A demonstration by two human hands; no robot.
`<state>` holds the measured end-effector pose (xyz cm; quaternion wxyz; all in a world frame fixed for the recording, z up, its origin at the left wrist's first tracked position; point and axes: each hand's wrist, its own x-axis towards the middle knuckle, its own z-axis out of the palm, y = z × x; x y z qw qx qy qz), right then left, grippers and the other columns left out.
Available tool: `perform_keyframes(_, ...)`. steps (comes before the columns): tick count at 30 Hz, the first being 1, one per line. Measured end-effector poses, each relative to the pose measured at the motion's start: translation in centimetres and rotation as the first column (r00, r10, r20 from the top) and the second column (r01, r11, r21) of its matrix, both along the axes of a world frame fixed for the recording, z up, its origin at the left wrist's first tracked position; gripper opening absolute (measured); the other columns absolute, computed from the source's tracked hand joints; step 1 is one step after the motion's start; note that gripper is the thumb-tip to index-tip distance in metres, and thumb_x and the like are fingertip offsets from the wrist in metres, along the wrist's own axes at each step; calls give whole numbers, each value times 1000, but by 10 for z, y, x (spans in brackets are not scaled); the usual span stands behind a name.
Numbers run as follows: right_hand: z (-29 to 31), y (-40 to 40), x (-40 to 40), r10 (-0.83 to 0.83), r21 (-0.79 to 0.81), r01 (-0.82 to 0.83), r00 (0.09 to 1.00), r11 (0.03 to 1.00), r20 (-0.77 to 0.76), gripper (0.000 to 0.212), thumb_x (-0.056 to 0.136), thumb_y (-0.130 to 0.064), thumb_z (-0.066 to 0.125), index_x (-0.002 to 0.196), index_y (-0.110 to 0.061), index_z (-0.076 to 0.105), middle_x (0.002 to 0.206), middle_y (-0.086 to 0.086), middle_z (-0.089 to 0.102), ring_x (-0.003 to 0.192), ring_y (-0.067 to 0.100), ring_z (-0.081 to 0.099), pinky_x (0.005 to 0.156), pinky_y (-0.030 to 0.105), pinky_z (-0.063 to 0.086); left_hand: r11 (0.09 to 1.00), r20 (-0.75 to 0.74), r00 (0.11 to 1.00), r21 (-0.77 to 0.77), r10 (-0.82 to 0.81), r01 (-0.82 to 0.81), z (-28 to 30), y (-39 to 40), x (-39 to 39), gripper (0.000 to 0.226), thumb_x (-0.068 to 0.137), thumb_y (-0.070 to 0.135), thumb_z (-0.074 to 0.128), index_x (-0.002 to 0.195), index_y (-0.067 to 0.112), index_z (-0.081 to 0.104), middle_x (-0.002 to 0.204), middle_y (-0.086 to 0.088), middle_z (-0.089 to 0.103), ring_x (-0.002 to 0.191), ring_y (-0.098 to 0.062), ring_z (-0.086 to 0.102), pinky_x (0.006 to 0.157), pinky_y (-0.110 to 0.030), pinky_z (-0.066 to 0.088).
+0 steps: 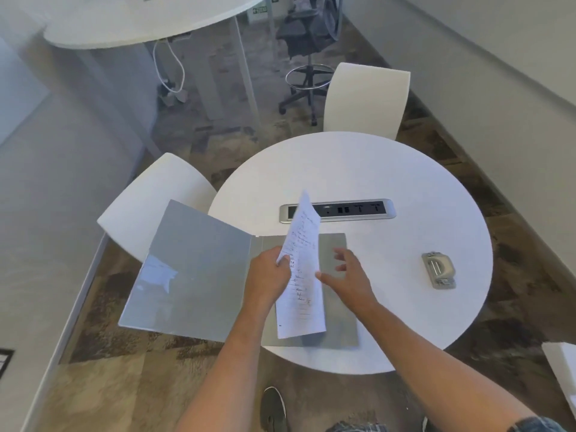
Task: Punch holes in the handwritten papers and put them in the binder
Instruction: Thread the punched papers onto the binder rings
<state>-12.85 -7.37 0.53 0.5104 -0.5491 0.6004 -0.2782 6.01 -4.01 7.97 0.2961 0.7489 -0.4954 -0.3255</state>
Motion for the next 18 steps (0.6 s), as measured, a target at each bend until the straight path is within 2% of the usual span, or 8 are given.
perform_keyframes(2,18,5,15,92,27,-100,971,995,222,62,81,-48,80,136,-34,56,132,-12,65,108,8,68,87,29,52,1000,128,992,-1,-9,9,4,3,-5,28,102,24,47,115,23,72,104,1,76,81,-20,69,63,-27,48)
perform_keyframes(3,25,7,22,117,41,-137,939,990,323,60,84,-49,76,138,-34,57,130,-8,68,108,8,70,88,29,53,1000,172,985,-9,-10,12,5,4,-9,28,102,26,48,115,23,72,104,0,76,80,-21,67,65,-27,49)
perform_keyframes(7,36,12,37,111,55,-160,858,986,502,52,92,-52,61,137,-27,61,121,4,74,112,22,71,88,38,59,993,320,944,-57,-82,106,7,9,-27,34,92,46,50,113,27,69,100,3,76,80,-20,71,69,-32,59)
perform_keyframes(9,36,11,36,76,61,-133,826,989,559,53,94,-52,60,139,-23,60,127,6,72,118,27,68,96,44,57,985,295,947,-75,-125,153,3,11,-32,43,87,56,52,117,30,68,111,10,73,88,-14,71,76,-35,62)
perform_keyframes(12,34,7,27,24,62,-73,816,995,578,39,100,-26,62,138,-19,62,127,4,73,117,23,70,91,32,59,977,206,961,-62,-185,202,-11,11,-33,44,88,58,56,120,31,68,122,16,66,99,-5,66,85,-30,60)
perform_keyframes(15,16,-1,19,-85,151,12,868,989,490,27,98,-14,65,124,-20,72,113,3,78,105,27,75,95,52,58,982,109,977,-27,-182,186,-28,8,-29,32,94,51,60,114,28,70,120,14,64,97,-2,66,85,-29,60)
perform_keyframes(18,-2,-6,13,-170,238,65,875,969,453,27,95,-7,68,119,-16,72,109,10,79,98,34,76,94,62,56,997,-4,997,15,-75,75,-52,3,-12,20,94,42,66,107,27,70,116,12,63,103,-4,63,90,-30,56)
